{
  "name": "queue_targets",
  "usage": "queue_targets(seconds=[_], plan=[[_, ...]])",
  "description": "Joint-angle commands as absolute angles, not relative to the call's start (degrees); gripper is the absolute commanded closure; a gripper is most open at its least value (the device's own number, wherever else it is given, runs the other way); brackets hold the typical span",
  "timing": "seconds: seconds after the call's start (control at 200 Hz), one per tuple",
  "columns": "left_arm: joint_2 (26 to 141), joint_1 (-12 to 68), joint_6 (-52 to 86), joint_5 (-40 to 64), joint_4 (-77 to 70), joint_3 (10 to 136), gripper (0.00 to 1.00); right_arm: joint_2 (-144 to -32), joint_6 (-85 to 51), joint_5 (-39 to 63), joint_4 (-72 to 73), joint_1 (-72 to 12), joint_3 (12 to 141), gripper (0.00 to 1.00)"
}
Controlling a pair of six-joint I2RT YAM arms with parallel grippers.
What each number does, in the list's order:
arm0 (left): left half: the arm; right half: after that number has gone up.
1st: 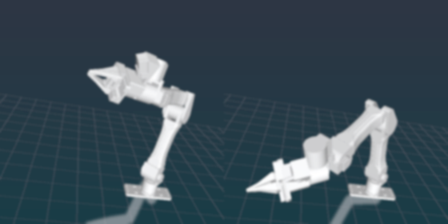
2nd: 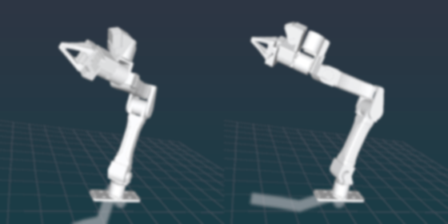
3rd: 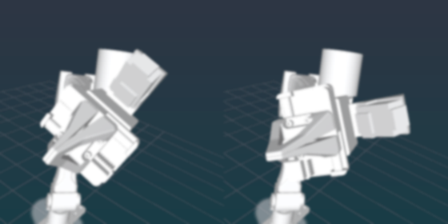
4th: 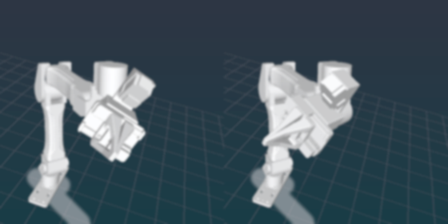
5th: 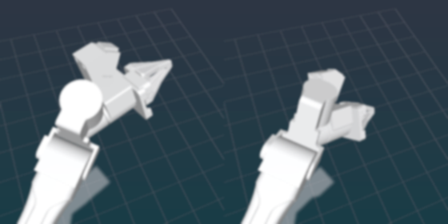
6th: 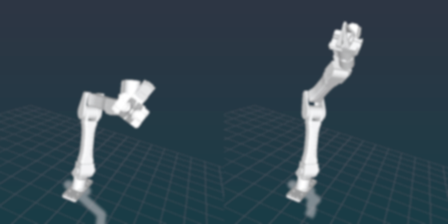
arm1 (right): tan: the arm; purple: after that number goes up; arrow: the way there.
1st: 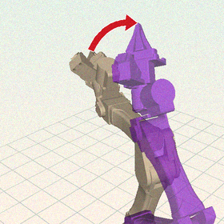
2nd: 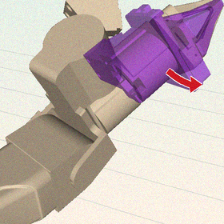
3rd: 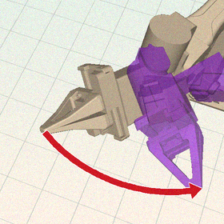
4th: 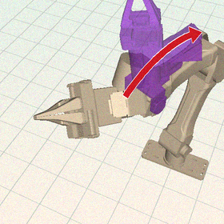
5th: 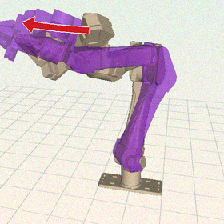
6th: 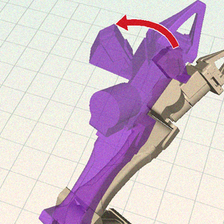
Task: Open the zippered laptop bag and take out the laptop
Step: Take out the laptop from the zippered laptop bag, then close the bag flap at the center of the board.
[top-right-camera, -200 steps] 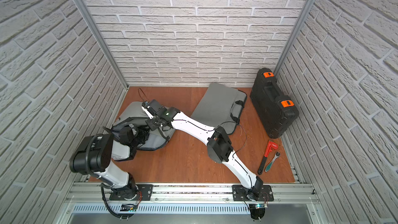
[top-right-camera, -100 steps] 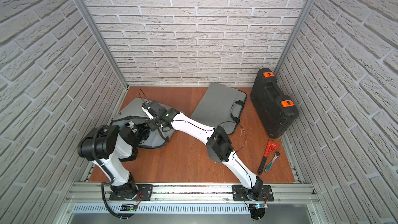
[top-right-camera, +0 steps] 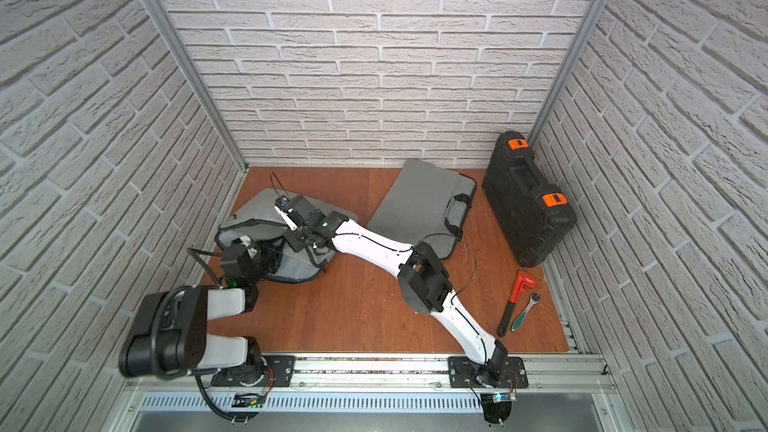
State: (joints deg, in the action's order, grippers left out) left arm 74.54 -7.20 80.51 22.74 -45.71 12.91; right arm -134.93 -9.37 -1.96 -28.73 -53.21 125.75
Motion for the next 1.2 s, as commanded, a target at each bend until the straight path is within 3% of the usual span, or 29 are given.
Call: queue_targets(seconds=[0.0,0.395,0.635,0.675,0.74,0.82,0.89,0.95,1.195], plan=[[65.37,-7.55,75.23,23.98,-35.87,15.06,1.00,-134.98,-7.64,-4.79,-22.61,-50.84,126.00,0.94],[38.55,-8.74,73.22,20.95,-8.68,16.30,1.00,-141.57,-1.04,-0.67,-19.12,-47.78,131.17,0.94],[29.01,-8.88,72.24,19.90,4.06,19.28,1.00,-147.63,2.84,0.96,-20.09,-46.10,139.85,0.94],[27.78,-8.80,72.25,19.94,5.45,19.73,1.00,-148.72,3.26,1.45,-20.91,-45.78,141.83,0.88],[25.82,-8.83,72.31,19.95,8.28,20.83,1.00,-150.25,3.65,1.41,-22.94,-45.42,145.23,0.67],[23.59,-8.80,72.24,19.58,12.00,22.09,1.00,-150.48,4.30,1.94,-25.09,-44.95,146.95,0.48],[21.59,-8.87,72.58,19.38,14.43,22.76,1.00,-149.34,4.31,2.04,-26.65,-44.74,146.58,0.39],[19.92,-8.88,73.23,18.98,16.52,23.09,1.00,-147.85,3.98,2.24,-27.84,-44.60,145.53,0.34],[12.27,-8.88,75.13,15.82,25.85,24.76,1.00,-139.83,-2.23,0.11,-32.02,-44.47,137.60,0.33]])
